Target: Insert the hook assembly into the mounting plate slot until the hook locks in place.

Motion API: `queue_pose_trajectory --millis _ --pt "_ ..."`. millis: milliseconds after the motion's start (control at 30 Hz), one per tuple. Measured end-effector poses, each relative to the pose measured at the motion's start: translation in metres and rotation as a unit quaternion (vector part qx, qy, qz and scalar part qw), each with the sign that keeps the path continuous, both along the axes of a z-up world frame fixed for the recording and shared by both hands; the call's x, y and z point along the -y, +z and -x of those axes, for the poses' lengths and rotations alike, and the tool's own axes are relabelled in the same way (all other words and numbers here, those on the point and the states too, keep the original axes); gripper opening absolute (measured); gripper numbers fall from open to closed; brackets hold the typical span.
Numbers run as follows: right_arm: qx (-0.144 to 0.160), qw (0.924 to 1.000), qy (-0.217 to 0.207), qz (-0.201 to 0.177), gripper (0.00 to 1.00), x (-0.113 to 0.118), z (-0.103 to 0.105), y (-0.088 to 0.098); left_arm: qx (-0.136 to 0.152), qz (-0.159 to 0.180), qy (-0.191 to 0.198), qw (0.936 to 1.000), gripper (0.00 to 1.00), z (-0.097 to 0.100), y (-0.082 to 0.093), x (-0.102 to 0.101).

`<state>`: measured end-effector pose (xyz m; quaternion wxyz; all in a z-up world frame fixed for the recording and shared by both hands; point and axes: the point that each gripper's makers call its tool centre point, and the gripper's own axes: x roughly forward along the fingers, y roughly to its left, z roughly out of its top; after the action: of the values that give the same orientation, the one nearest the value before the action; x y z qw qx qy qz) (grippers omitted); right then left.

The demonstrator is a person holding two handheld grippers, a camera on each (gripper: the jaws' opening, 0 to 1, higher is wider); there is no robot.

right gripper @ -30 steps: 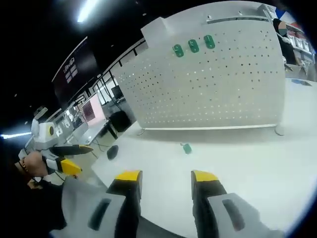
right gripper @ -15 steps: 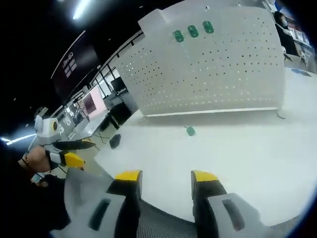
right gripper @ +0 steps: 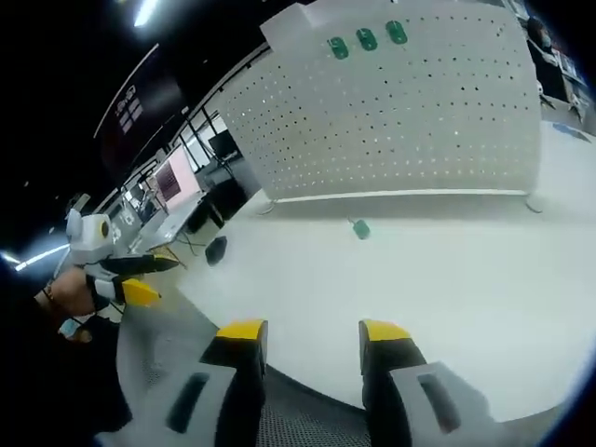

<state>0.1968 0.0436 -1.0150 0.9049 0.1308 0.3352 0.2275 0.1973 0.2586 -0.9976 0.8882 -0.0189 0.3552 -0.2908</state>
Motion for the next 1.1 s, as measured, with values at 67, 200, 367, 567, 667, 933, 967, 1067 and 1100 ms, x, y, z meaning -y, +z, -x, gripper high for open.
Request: queue_pose_trajectory --millis 67,200,367,567,667,933,967,1067,1100 --pt "0.002 1.0000 -0.001 -0.008 0.35 -0.004 -0.008 0.002 0.000 0.000 0.000 1.0000 0.86 -0.002 0.000 0.000" --pt "0.004 0.9999 0.009 -0.011 0.35 -0.014 -0.022 -0.001 -0.003 -0.005 0.000 1.0000 0.87 -0.008 -0.001 0.001" --pt "0.001 0.9996 0.026 -0.009 0.34 -0.027 -0.042 -0.014 -0.005 -0.004 -0.002 1.0000 0.86 -0.015 -0.001 0.003" --pt "-0.002 0.9993 0.038 -0.004 0.34 -0.040 -0.067 -0.029 -0.007 -0.002 0.003 1.0000 0.86 -0.023 -0.003 0.003" --pt "-0.008 0.9994 0.034 0.007 0.33 -0.040 -0.084 -0.042 -0.010 0.002 0.005 0.9999 0.85 -0.025 -0.005 0.004" --pt "-0.025 0.9996 0.003 -0.013 0.32 -0.044 -0.121 -0.058 -0.024 0.003 0.007 0.9997 0.85 -0.026 -0.013 0.003" --pt "-0.023 0.9996 -0.001 -0.015 0.31 -0.045 -0.127 -0.059 -0.026 0.003 0.006 0.9996 0.85 -0.026 -0.014 0.003" --pt "-0.022 0.9994 -0.012 -0.022 0.29 -0.048 -0.142 -0.061 -0.030 0.001 0.003 0.9995 0.85 -0.028 -0.015 0.005" --pt "-0.021 0.9994 -0.015 -0.022 0.28 -0.049 -0.146 -0.062 -0.032 0.002 0.001 0.9995 0.84 -0.029 -0.015 0.006"
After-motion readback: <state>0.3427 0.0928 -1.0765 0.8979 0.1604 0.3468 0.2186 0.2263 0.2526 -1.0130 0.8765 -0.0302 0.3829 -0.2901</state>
